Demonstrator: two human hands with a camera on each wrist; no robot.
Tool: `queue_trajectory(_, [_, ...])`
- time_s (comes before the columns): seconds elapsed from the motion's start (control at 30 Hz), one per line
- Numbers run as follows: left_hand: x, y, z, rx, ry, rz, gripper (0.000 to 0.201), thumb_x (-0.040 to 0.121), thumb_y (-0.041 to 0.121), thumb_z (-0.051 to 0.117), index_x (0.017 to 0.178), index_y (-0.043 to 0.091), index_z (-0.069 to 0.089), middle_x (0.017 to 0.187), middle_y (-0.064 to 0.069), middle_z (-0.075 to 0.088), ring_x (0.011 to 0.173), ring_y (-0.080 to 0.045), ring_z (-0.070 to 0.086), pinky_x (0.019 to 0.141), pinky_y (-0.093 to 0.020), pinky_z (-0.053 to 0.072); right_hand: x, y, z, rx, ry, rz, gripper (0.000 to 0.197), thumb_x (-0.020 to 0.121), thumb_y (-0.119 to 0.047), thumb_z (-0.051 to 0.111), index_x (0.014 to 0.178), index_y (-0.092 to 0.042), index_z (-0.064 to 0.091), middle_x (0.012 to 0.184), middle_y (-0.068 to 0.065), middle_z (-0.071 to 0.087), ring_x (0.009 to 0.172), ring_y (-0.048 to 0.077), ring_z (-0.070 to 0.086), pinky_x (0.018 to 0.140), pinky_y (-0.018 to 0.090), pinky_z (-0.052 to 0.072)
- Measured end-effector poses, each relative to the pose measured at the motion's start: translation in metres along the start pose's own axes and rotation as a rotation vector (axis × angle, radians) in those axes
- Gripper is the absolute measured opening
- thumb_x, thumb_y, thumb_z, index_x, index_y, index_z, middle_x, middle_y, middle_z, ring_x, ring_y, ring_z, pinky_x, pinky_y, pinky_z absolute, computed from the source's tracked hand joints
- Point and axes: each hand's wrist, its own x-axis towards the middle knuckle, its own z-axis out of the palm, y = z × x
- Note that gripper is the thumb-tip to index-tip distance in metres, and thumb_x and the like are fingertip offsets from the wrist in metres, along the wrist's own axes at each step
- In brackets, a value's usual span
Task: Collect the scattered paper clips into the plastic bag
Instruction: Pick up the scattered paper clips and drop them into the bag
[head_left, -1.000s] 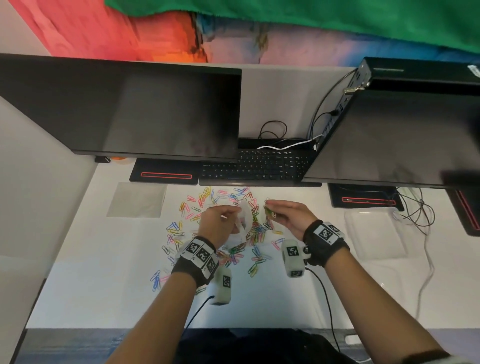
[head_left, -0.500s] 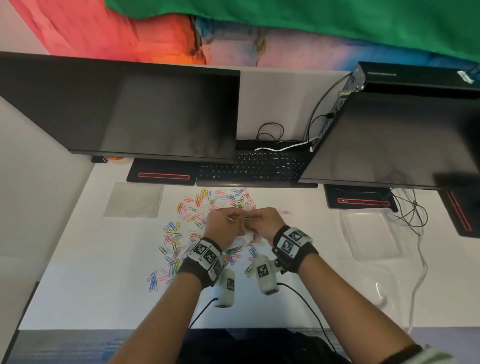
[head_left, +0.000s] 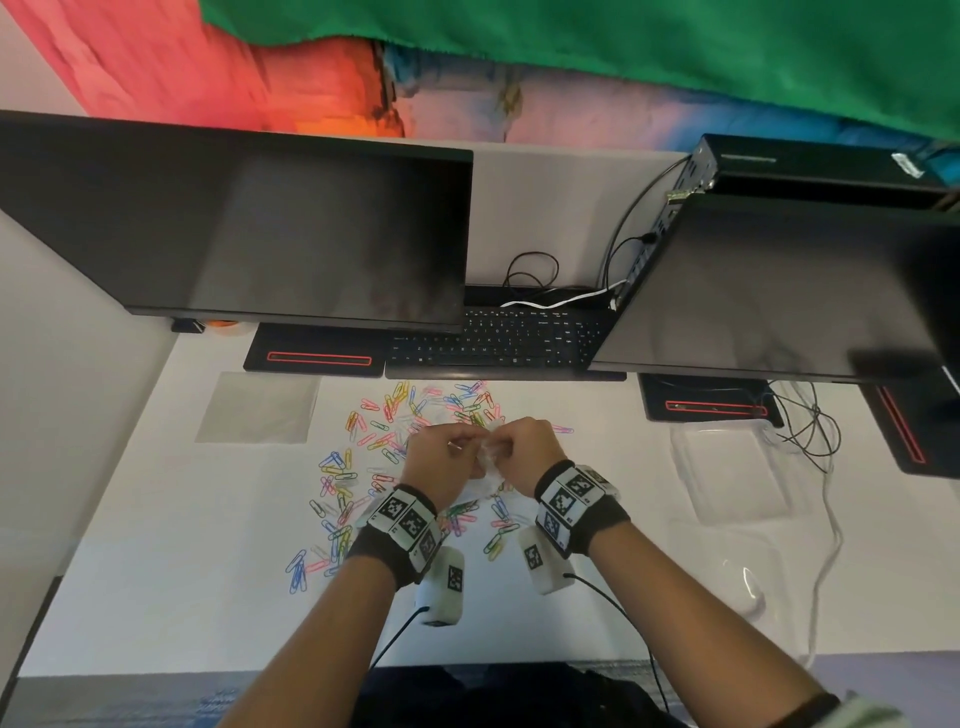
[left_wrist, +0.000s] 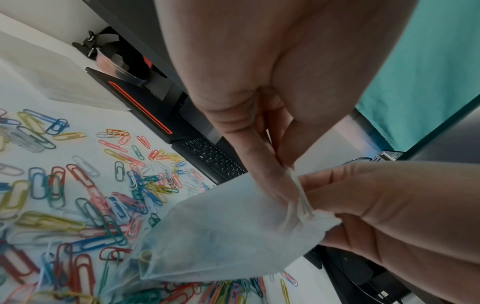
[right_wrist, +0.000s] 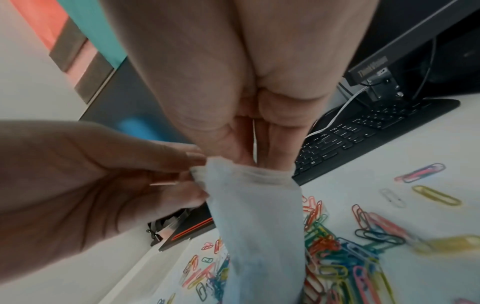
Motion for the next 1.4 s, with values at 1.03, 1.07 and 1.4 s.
queue_trajectory(1.03, [-0.012,-0.019,-0.054,-0.043,0.167,-0.005,0.019,0.096,0.007,0.058,0.103,0.011,0.076,0.074,-0.007,0.072,0.064,-0.027,0.073,0.072,-0.042,0.064,0.022,0.076,0.067,-0.581,-0.174,-0.193,0.065,0.080,-0.005,0.062,0.140,-0.020,0.041,0.140,0.010,0.039,0.119,0.032,0.044,0.092,0.043,0.050])
queue_trajectory(1.07, [-0.011,-0.021,-0.052,-0.046,0.163,-0.009,0.019,0.096,0.007,0.059,0.103,0.011,0.076,0.074,-0.007,0.072,0.064,-0.026,0.073,0.071,-0.043,0.064,0.023,0.075,0.068,-0.605,-0.158,-0.218,0.059,0.078,-0.003,0.063,0.133,-0.017,0.049,0.130,0.010,0.047,0.110,0.029,0.048,0.087,0.040,0.052])
queue_trajectory(1.4, [-0.009,-0.025,-0.047,-0.091,0.132,-0.044,0.020,0.096,0.006,0.059,0.104,0.014,0.076,0.086,-0.009,0.072,0.066,-0.026,0.074,0.074,-0.044,0.063,0.028,0.077,0.023,-0.010,0.041,0.212,0.014,0.083,-0.012,0.072,0.095,-0.013,0.078,0.095,0.002,0.075,0.085,0.014,0.069,0.084,0.018,0.052])
